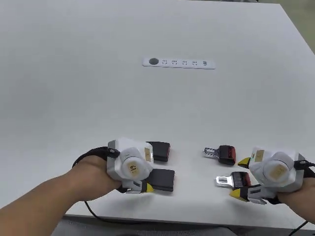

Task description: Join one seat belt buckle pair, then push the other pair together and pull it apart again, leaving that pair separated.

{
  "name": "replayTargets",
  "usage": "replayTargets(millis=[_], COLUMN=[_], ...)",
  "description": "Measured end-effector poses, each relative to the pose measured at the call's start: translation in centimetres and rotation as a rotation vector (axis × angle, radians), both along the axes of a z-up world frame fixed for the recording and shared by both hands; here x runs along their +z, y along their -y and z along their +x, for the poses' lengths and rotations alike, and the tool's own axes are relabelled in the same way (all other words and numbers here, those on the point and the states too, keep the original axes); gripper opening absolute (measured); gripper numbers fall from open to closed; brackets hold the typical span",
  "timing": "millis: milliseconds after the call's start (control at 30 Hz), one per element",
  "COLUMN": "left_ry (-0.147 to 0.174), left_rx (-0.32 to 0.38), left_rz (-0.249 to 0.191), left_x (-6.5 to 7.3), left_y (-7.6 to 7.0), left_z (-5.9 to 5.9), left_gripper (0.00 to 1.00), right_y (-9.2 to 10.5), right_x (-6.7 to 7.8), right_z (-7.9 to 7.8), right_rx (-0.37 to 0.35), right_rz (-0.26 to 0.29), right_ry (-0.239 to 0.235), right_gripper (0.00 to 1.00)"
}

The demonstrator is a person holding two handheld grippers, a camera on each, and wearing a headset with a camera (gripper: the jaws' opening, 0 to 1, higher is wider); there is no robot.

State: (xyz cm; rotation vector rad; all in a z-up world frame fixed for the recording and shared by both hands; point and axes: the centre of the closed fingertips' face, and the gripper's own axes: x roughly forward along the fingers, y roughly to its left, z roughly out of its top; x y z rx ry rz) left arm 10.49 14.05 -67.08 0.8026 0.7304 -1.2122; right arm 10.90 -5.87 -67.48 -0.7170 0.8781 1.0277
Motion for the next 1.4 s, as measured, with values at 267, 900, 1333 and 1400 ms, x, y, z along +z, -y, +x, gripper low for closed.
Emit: replayTargets(millis=[267, 900, 1333, 1400], left_ry=[-0.012, -0.051, -0.073, -0.076], left_rx=[-0.070, -0.168, -0.191, -0.191], left_rz=[0.030, 0.083, 0.087, 0.084], left_x=[-0.5, -1.9, -2.1, -2.1], left_y=[0.9, 1.2, 1.2, 1.2], left_z=[-0.3, -0.9, -0.8, -0.9], left_gripper=[0.41, 0.34, 0.33, 0.33], right_y=[0.5, 0.6, 0.5, 0.1], right_x=[-1.0, -2.0, -2.3, -2.2], right_z=[-0.1, -0.1, 0.1, 0.0], right_rx=[0.037, 0.065, 0.080, 0.077], right_rz=[-0.015, 0.007, 0.006, 0.008], right_ry=[-0.037, -0.096, -0.105, -0.105], right_gripper=[0.43, 0.35, 0.35, 0.35])
